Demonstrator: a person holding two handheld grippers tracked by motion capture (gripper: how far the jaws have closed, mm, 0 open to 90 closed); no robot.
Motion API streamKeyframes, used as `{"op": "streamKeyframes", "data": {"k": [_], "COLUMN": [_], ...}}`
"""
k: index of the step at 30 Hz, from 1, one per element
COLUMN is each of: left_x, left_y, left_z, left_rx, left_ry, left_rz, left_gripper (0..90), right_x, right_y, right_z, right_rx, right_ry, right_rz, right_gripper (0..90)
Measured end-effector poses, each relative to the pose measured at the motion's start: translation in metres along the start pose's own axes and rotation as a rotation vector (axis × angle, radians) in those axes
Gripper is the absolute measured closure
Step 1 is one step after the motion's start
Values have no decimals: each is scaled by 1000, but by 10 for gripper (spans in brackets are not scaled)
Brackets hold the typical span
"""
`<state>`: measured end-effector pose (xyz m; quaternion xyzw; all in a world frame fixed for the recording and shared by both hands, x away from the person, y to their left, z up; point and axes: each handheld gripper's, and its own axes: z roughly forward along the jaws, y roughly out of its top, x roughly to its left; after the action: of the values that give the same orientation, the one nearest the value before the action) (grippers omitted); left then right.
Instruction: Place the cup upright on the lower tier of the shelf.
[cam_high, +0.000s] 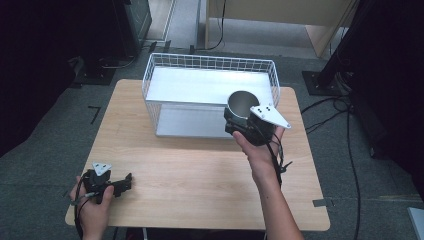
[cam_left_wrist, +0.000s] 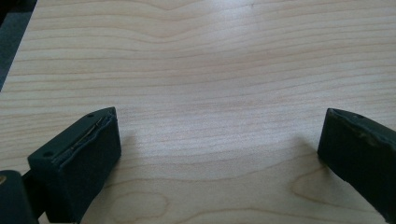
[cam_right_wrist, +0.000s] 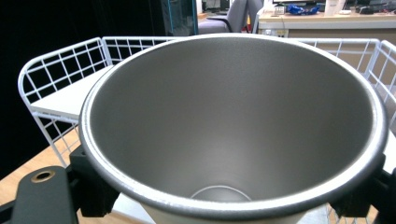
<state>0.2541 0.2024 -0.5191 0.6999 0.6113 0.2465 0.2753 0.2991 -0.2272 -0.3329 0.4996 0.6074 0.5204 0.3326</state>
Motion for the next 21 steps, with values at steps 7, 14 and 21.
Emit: {"op": "streamKeyframes", "data": {"k": [7, 14, 21], "left_x": [0, 0, 0], "left_y": [0, 0, 0], "left_z": [0, 0, 0], "left_rx": [0, 0, 0], "left_ry": [0, 0, 0], "left_rz": [0, 0, 0], "left_gripper": [0, 0, 0], "right_x": [1, 2, 2], "right_y": [10, 20, 31], "right_z": [5, 10, 16], "right_rx": [-23, -53, -77], "right_ry": [-6, -11, -22], "right_rz": [-4, -13, -14], "right_gripper": [151, 150, 150]}}
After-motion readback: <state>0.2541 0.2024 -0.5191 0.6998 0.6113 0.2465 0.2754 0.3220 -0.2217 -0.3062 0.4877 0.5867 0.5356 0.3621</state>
